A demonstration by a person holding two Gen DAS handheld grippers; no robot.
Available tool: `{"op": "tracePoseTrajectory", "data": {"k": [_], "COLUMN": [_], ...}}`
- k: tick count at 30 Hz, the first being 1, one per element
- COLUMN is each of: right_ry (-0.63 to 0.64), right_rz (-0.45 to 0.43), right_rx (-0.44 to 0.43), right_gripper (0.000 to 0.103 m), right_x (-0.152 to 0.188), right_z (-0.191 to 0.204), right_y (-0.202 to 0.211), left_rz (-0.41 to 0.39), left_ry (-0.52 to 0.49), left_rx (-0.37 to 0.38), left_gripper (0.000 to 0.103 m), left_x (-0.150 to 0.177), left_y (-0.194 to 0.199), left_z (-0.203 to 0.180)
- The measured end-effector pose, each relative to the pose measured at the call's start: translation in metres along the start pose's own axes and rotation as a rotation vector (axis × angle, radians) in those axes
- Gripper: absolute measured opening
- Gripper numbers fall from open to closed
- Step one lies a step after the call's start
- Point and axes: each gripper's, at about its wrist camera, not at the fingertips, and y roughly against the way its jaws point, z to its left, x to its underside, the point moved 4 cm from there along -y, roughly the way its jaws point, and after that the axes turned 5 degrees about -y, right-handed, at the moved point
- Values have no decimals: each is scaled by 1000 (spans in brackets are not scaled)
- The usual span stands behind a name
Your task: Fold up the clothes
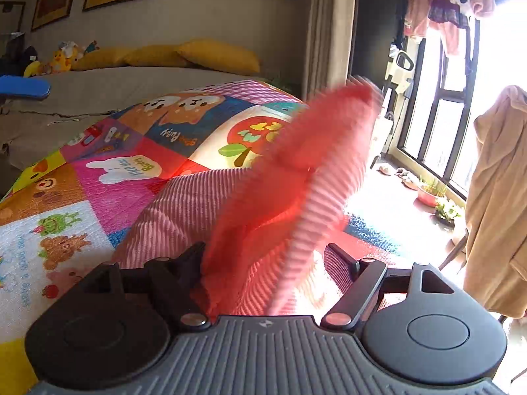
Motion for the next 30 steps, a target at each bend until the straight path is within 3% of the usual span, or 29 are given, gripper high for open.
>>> {"op": "tracePoseTrajectory", "data": {"k": [4, 6, 10, 15, 18, 23, 26, 30], "right_ry": [-112, -121, -79, -96, -64, 103, 211, 319], "right_rz": [81, 120, 160, 182, 171, 77, 23, -14], "right_rx": [-2, 6, 1, -103, -143, -269, -345, -292], "right_gripper": [88, 89, 94, 94, 94, 94, 94, 99], "right_x": [8, 15, 26, 26, 23, 17, 18, 28], "right_z": [-34, -42, -42, -31, -8, 66, 88, 76], "right_y": [-10, -16, -22, -23, -19, -1, 22, 52], "left_rz": [195, 270, 330, 285, 239, 141, 111, 170], "left_ry": [30, 79, 259, 350, 316, 226, 148, 32], "left_rx": [-60, -50, 40, 130, 116, 23, -57, -174], "left_gripper": [103, 103, 103, 103, 103, 103, 103, 103], "left_x": [41, 63, 90, 85, 71, 45, 40, 53], "left_y": [-44, -67, -95, -102, -87, -29, 6, 18], "left_z": [17, 25, 38, 45, 55, 78, 89, 94]}}
